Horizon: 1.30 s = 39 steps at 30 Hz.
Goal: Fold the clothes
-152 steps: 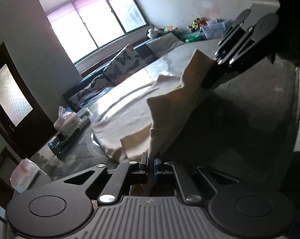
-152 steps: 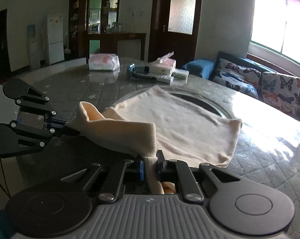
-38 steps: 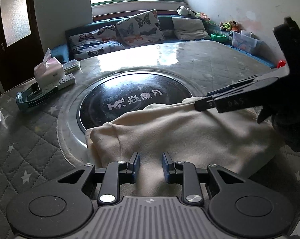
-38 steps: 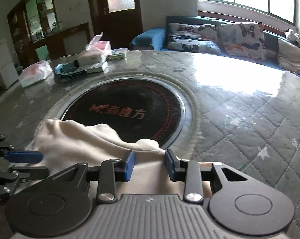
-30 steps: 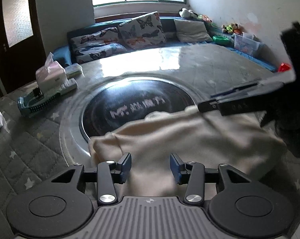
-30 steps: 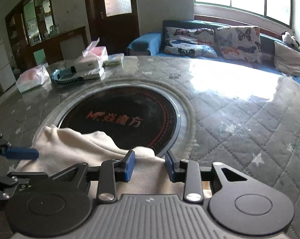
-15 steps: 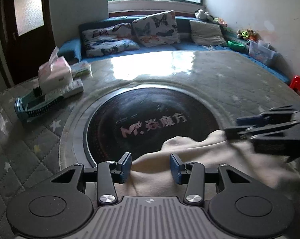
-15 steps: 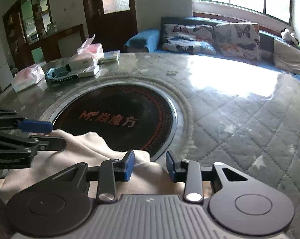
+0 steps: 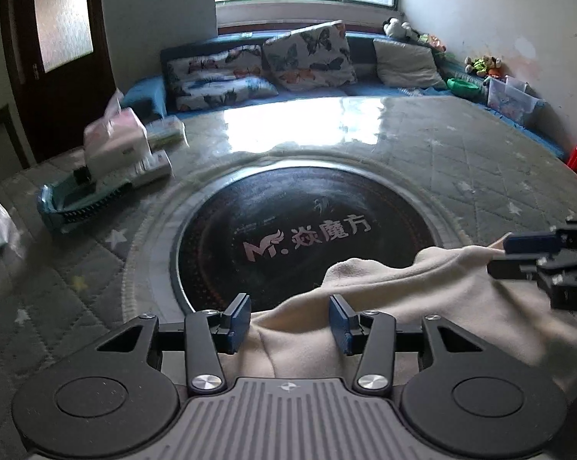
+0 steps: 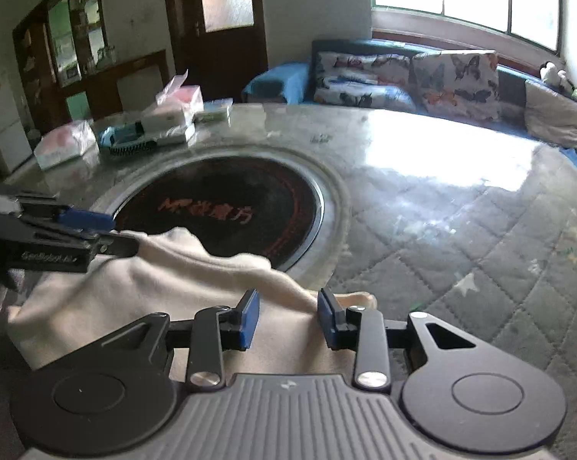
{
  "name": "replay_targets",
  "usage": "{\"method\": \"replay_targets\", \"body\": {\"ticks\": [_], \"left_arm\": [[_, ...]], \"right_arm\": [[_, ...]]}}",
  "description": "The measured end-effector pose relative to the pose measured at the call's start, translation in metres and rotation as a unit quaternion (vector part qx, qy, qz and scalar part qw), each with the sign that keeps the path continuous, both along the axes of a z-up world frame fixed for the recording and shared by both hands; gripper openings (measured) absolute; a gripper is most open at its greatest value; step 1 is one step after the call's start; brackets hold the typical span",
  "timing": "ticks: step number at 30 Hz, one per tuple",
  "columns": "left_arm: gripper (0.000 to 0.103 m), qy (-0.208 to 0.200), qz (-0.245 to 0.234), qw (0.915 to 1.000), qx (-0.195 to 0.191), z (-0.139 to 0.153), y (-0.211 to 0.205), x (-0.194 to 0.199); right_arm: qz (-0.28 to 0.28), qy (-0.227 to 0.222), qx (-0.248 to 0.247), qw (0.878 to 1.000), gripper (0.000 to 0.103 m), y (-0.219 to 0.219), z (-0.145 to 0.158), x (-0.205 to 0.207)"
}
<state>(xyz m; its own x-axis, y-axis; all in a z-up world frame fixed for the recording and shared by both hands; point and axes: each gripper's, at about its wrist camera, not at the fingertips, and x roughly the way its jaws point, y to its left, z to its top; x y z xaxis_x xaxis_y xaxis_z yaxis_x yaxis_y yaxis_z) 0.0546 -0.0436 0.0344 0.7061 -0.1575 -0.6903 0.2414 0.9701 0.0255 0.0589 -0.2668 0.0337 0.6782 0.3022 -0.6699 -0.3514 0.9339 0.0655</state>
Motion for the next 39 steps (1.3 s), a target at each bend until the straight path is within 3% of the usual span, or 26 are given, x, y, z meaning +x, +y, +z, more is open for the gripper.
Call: {"method": "replay_targets", "body": {"ticks": [8,11,15,18,24,28,32,39], "left_arm": [[0.056,-0.031,-0.029,0.9991,0.008,0.008,-0.003,-0.054],[0.056,-0.035,-0.037,0.9985,0.019,0.003,-0.009,-0.07],[0.057,-0.038,-0.045,0.9979,0.028,-0.002,-0.013,-0.087],[0.057,-0.039,-0.043,0.9979,0.028,-0.002,-0.012,-0.093],[0.058,-0.039,-0.044,0.9978,0.032,-0.006,-0.01,-0.097],[0.058,-0.035,-0.041,0.998,0.032,-0.009,-0.008,-0.099],[0.058,-0.033,-0.042,0.998,0.034,-0.011,-0.006,-0.1],[0.058,-0.029,-0.039,0.9984,0.029,-0.01,-0.003,-0.1]], "right_arm": [[0.032,-0.024,-0.01,0.999,0.033,-0.007,0.018,-0.039],[0.05,-0.024,-0.02,0.998,0.033,-0.003,0.015,-0.05],[0.033,-0.012,-0.036,0.999,0.032,-0.008,-0.002,-0.048],[0.02,-0.02,-0.032,0.999,0.032,-0.013,0.004,-0.05],[0.063,-0.045,-0.032,0.997,0.032,-0.007,0.021,-0.08],[0.076,-0.025,-0.042,0.996,0.019,-0.003,0.008,-0.093],[0.076,-0.014,-0.043,0.996,0.019,-0.007,-0.001,-0.097],[0.088,-0.037,-0.029,0.995,0.02,-0.001,0.017,-0.099]]}}
